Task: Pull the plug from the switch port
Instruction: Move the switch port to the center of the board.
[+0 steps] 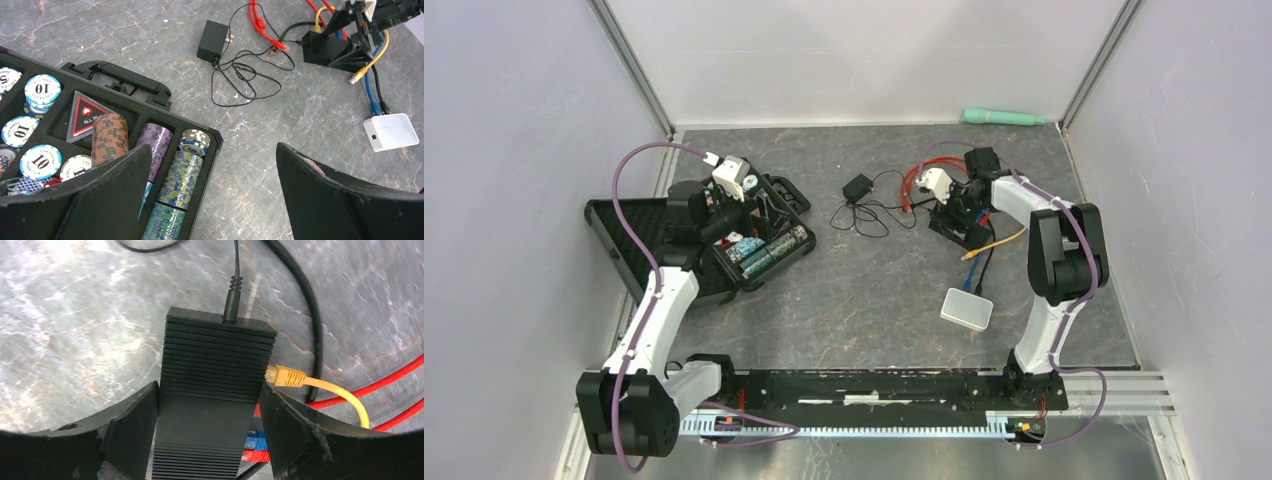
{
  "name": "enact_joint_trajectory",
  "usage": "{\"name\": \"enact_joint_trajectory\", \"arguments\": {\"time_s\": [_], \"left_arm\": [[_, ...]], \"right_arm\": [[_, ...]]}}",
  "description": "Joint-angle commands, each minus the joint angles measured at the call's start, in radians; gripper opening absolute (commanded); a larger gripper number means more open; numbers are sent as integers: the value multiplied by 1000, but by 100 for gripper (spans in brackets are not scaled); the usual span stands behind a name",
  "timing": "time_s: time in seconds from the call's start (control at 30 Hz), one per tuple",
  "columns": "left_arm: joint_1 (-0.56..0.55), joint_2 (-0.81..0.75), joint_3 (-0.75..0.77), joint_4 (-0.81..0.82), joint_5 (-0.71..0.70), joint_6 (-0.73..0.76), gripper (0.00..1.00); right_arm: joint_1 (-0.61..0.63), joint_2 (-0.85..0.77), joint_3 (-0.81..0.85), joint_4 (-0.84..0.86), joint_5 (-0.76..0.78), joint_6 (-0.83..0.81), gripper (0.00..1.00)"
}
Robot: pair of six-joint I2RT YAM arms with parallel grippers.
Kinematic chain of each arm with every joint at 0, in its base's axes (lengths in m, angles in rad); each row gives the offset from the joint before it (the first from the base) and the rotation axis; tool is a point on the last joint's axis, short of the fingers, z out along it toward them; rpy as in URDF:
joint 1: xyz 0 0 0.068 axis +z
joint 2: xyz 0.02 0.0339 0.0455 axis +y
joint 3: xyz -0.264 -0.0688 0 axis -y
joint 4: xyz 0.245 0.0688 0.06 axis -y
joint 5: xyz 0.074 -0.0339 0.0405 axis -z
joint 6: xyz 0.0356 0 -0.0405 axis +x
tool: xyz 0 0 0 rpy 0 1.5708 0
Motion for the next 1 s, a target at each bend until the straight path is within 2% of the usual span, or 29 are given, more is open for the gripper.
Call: {"name": "enact_joint_trajectory", "arguments": {"time_s": [0.0, 0.23, 0.5, 0.57, 0.8, 0.9, 0.97], "left_arm": [[6, -20, 6, 49, 24, -25, 100], [6, -9, 0, 58, 18, -26, 100], [5, 20, -9, 79, -3, -50, 100], [5, 37, -10, 84, 2, -80, 100], [0, 136, -60, 206, 17, -311, 100], [-34, 185, -60, 212, 15, -365, 100], [-102, 209, -55, 211, -2, -365, 100]], "right_arm": [[66, -54, -114, -62, -29, -127, 62], [116, -210, -241, -52, -101, -211, 47], [191, -300, -355, -6, -177, -229, 41], [208, -323, -391, 45, -185, -194, 45], [220, -350, -436, 216, -118, -20, 72], [220, -329, -430, 223, -91, 15, 77], [220, -312, -429, 233, -77, 32, 77]]}}
